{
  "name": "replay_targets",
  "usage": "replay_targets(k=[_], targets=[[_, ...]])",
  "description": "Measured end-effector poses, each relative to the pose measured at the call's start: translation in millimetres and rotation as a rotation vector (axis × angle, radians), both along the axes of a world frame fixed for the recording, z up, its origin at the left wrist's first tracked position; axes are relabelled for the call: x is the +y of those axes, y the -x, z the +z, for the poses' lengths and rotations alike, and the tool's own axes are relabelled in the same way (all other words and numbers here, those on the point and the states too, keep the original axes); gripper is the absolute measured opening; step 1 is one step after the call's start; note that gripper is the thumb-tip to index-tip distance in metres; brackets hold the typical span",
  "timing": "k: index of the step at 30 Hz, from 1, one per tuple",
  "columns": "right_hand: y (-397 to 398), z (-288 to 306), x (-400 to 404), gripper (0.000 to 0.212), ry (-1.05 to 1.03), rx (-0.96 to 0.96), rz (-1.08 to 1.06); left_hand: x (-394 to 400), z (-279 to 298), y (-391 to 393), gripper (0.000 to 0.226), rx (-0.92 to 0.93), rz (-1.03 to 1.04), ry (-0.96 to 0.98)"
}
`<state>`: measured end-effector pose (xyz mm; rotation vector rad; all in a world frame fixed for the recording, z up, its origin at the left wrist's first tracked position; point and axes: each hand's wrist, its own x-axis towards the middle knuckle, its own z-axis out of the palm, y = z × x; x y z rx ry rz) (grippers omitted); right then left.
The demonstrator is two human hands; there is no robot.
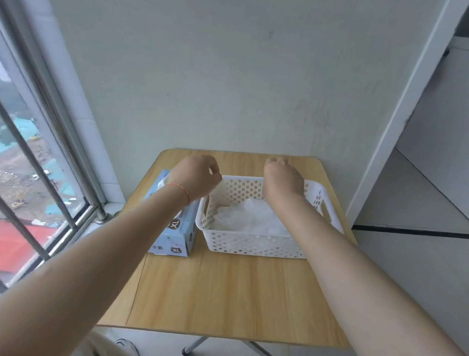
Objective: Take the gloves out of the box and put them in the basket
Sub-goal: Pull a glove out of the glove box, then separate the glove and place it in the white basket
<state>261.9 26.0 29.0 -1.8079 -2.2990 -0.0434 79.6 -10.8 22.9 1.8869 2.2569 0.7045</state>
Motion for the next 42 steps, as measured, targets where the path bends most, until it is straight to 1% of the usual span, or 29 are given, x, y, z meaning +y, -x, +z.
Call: replay_targets(k=[2,4,5,7,9,12,14,16,18,19,21,23,25,29,33,36,38,40,42], targets=[[37,7,-11,0.040,0.001,0.024,0.088,-13,5,30,0.012,0.021,0.094,-0.062],[64,9,-21,0.037,0.005,0.041,0.169,-22,3,51,0.008,0.058,0.163,-0.085],[77,9,-26,0.034,0.006,0.054,0.210,-27,2,60,0.008,0.073,0.191,-0.074],[102,7,-34,0.028,0.008,0.075,0.291,-37,-4,79,0.016,0.076,0.242,-0.016],[123,3,-39,0.020,0.020,0.093,0.351,-44,-9,92,0.017,0.037,0.261,0.058],[142,-6,-36,0.013,0.031,0.139,0.400,-45,-14,102,0.007,-0.111,0.233,0.073],[152,-11,-31,0.015,0.045,0.180,0.408,-45,-15,107,0.011,-0.174,0.216,0.050],[155,-13,-26,0.021,0.081,0.238,0.407,-45,-15,108,0.019,-0.196,0.190,0.058],[158,-12,-22,0.034,0.124,0.276,0.421,-43,-16,108,0.028,-0.200,0.171,0.076],[159,-11,-22,0.040,0.150,0.279,0.431,-44,-15,106,0.028,-0.196,0.161,0.085],[161,-7,-24,0.044,0.197,0.263,0.447,-43,-14,104,0.020,-0.186,0.143,0.086],[162,-5,-24,0.038,0.229,0.218,0.450,-43,-13,101,0.018,-0.199,0.133,0.063],[163,-7,-23,0.026,0.221,0.199,0.444,-44,-11,99,0.017,-0.251,0.130,0.007],[161,-8,-19,0.017,0.144,0.291,0.427,-47,-6,103,0.011,-0.407,0.148,-0.103],[159,-6,-14,0.008,0.048,0.389,0.396,-45,-5,108,0.012,-0.540,0.179,-0.128],[159,-3,-12,0.014,0.020,0.432,0.404,-45,-6,113,0.018,-0.522,0.143,-0.038],[159,2,-11,0.012,0.033,0.450,0.426,-43,-9,114,0.015,-0.488,0.141,-0.026],[158,8,-9,0.009,0.017,0.491,0.445,-43,-8,113,0.013,-0.552,0.179,-0.083],[156,15,-8,0.012,-0.018,0.550,0.448,-42,-4,110,0.020,-0.694,0.244,-0.160]])
